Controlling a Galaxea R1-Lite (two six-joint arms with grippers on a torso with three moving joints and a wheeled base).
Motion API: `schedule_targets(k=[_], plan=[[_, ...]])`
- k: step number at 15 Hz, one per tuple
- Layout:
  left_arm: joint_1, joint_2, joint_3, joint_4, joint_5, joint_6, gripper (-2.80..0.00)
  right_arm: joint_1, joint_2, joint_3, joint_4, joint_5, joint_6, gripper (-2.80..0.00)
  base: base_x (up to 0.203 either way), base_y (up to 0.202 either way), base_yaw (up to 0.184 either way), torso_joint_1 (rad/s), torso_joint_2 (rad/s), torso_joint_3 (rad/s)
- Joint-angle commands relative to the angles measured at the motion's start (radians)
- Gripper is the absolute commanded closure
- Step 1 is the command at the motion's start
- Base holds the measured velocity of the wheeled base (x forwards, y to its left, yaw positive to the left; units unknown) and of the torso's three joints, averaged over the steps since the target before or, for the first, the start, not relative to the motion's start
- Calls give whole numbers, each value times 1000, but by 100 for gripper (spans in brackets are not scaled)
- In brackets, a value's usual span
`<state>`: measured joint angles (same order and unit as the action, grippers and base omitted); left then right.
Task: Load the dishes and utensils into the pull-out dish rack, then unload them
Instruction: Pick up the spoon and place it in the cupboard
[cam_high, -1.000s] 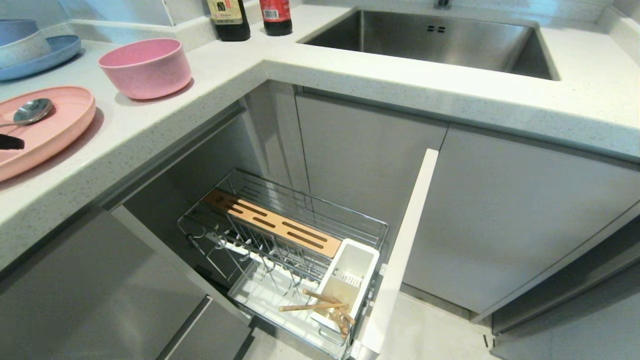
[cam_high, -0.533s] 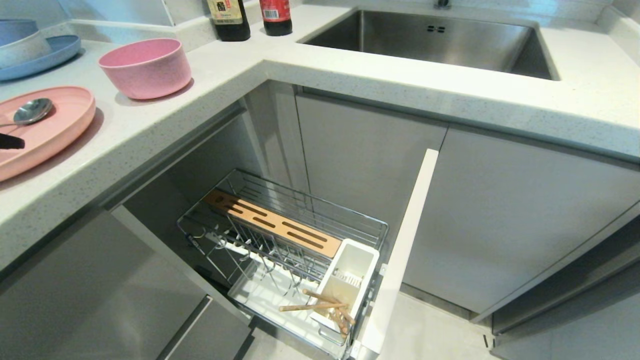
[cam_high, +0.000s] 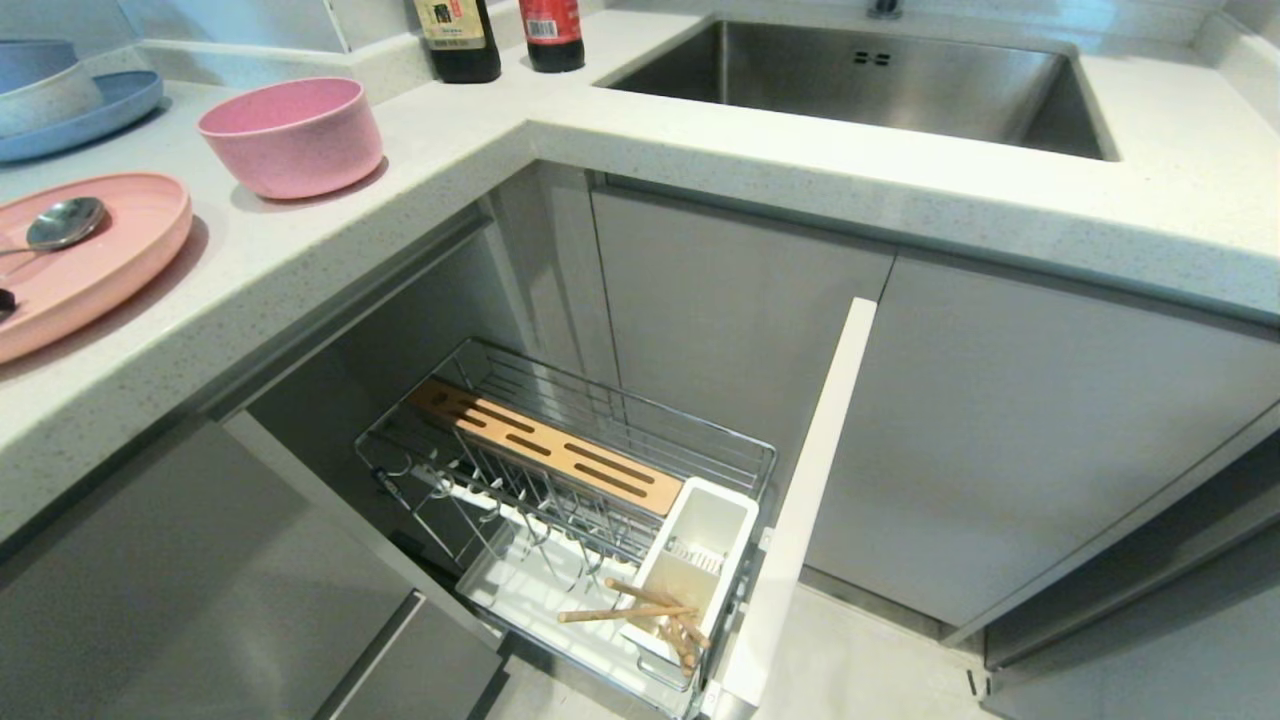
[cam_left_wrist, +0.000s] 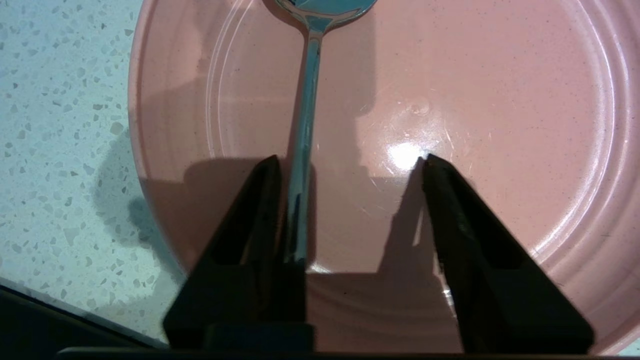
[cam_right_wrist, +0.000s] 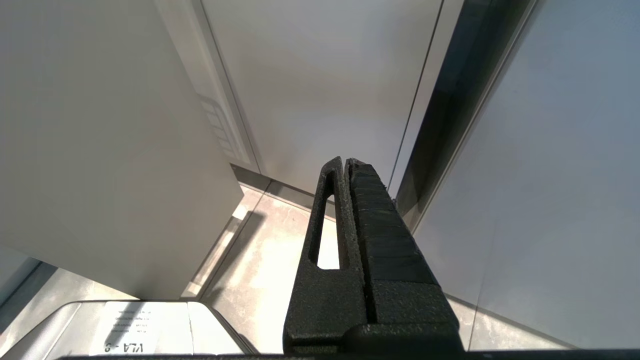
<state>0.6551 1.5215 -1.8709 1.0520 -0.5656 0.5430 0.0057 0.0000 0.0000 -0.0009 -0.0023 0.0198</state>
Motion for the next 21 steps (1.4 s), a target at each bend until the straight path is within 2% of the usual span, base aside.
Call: schedule_targets(k=[1, 9, 11, 13, 16, 17, 21], plan=[[0, 2, 1, 8, 0, 3, 0, 0, 0, 2, -1, 0, 0, 0, 0, 0, 0, 0, 0, 0], [-6, 4, -6, 10, -6, 1, 0, 0, 0, 2, -1, -1, 0, 0, 0, 0, 0, 0, 0, 0], [-9, -4, -35, 9, -25, -43, 0, 0, 0, 2, -1, 1, 0, 0, 0, 0, 0, 0, 0, 0], [-20, -32, -50, -7, -59, -169, 0, 0, 0, 2, -1, -1, 0, 0, 0, 0, 0, 0, 0, 0], [-61, -96, -51, -92, -73, -445, 0, 0, 0, 2, -1, -1, 0, 0, 0, 0, 0, 0, 0, 0], [-88, -125, -51, -117, -73, -547, 0, 0, 0, 2, -1, -1, 0, 0, 0, 0, 0, 0, 0, 0], [-256, -216, -49, -123, -74, -841, 0, 0, 0, 2, 0, 0, 0, 0, 0, 0, 0, 0, 0, 0]])
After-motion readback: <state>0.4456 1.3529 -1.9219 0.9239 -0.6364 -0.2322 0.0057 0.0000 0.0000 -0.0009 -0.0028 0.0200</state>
